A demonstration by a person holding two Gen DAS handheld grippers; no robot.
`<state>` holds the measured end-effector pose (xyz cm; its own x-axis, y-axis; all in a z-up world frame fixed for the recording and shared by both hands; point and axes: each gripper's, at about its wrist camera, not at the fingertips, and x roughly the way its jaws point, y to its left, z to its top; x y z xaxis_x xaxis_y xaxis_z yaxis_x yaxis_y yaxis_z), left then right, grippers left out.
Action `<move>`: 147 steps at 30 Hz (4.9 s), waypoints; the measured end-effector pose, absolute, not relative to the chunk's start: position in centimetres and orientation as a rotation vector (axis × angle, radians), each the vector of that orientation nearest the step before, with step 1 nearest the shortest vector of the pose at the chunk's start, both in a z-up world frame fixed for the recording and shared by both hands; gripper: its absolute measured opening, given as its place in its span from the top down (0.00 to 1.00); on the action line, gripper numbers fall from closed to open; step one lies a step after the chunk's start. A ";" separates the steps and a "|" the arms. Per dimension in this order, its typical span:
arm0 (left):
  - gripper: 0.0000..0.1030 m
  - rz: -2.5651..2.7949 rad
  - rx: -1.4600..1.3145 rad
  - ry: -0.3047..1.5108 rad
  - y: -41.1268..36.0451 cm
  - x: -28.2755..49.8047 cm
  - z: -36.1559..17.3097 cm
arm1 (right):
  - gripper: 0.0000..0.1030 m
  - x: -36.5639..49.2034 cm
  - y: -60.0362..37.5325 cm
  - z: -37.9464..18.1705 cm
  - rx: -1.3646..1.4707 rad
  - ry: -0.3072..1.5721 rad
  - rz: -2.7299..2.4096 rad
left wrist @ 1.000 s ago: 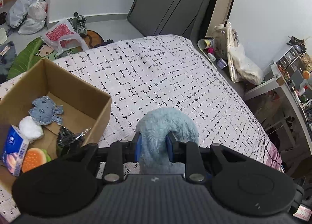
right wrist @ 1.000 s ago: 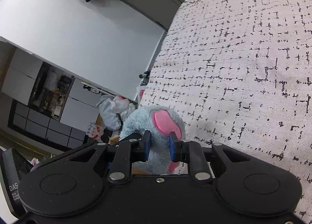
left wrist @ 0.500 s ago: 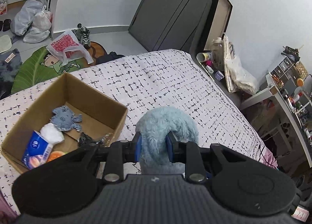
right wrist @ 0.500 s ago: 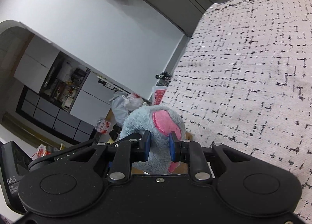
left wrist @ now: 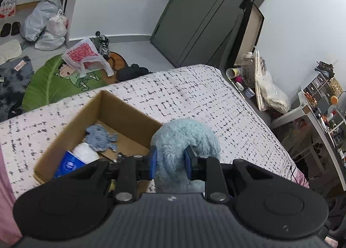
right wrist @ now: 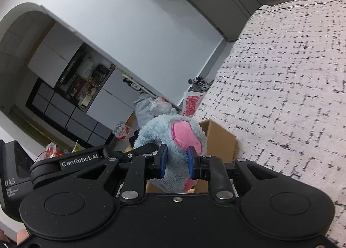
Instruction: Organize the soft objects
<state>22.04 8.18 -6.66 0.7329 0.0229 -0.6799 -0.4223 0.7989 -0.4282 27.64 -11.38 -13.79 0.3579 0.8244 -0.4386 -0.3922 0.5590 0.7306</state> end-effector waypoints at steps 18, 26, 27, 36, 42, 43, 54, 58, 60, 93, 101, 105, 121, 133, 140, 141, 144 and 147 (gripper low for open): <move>0.79 0.293 -0.689 0.719 13.7 20.3 -9.4 | 0.78 26.4 -7.6 -15.7 0.584 0.877 0.906; 0.79 0.320 -0.728 0.748 15.4 20.9 -11.7 | 0.77 26.6 -7.0 -16.7 0.548 0.921 0.864; 0.79 0.324 -0.734 0.749 15.6 21.1 -11.9 | 0.76 26.8 -7.1 -16.8 0.553 0.922 0.853; 0.77 0.330 -0.705 0.772 16.1 23.8 -12.0 | 0.71 28.3 -8.6 -17.1 0.599 0.920 0.797; 0.76 0.337 -0.653 0.797 15.7 24.2 -11.9 | 0.70 28.5 -8.4 -17.3 0.590 0.936 0.790; 0.76 0.343 -0.653 0.801 15.7 24.1 -11.9 | 0.70 28.5 -8.4 -17.3 0.590 0.935 0.790; 0.56 0.357 -0.617 0.841 14.7 22.8 -10.5 | 0.56 26.8 -9.7 -15.7 0.558 0.908 0.768; 0.48 0.357 -0.582 0.843 13.9 22.2 -9.6 | 0.53 25.9 -10.5 -14.9 0.535 0.906 0.737; 0.44 0.363 -0.573 0.844 13.5 21.8 -9.0 | 0.50 25.3 -11.1 -14.4 0.513 0.899 0.713; 0.08 0.223 -0.384 0.770 6.2 11.2 -0.3 | 0.00 13.2 -17.9 -2.6 0.279 0.801 0.468; 0.04 0.183 -0.359 0.737 5.4 7.8 0.9 | 0.00 10.1 -17.8 -1.3 0.221 0.817 0.444; 0.04 0.168 -0.347 0.724 5.2 6.3 1.4 | 0.00 8.3 -17.4 -0.4 0.189 0.804 0.451; 0.01 0.135 -0.256 0.693 4.4 1.8 2.4 | 0.00 3.8 -16.5 1.0 0.148 0.798 0.387; 0.01 0.153 -0.182 0.721 4.8 -0.2 2.5 | 0.00 2.1 -15.8 0.9 0.140 0.812 0.402; 0.01 0.165 -0.119 0.724 4.8 -0.9 2.6 | 0.00 1.1 -15.6 0.7 0.150 0.807 0.424; 0.01 0.161 -0.117 0.727 4.8 -1.0 2.5 | 0.00 1.0 -15.6 0.6 0.151 0.807 0.429; 0.01 0.158 -0.102 0.741 4.7 -1.1 2.3 | 0.00 0.8 -15.6 0.4 0.149 0.807 0.437; 0.01 0.153 -0.101 0.756 4.6 -1.0 1.9 | 0.00 0.7 -15.5 0.2 0.145 0.806 0.440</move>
